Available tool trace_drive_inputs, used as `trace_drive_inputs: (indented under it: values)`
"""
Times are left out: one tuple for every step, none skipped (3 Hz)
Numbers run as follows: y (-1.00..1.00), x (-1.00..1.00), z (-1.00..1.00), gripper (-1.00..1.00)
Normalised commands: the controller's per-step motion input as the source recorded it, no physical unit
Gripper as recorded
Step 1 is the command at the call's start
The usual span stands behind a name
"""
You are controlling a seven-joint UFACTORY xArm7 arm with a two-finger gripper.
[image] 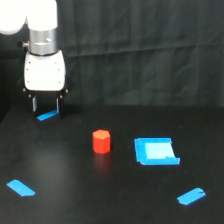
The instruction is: Pick up the red object from the table
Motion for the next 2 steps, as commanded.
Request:
trace_drive_inputs:
  values:
    - [-0.22, 0.02, 0.07, 0.98]
    - [-0.14, 0.03, 0.05, 0.99]
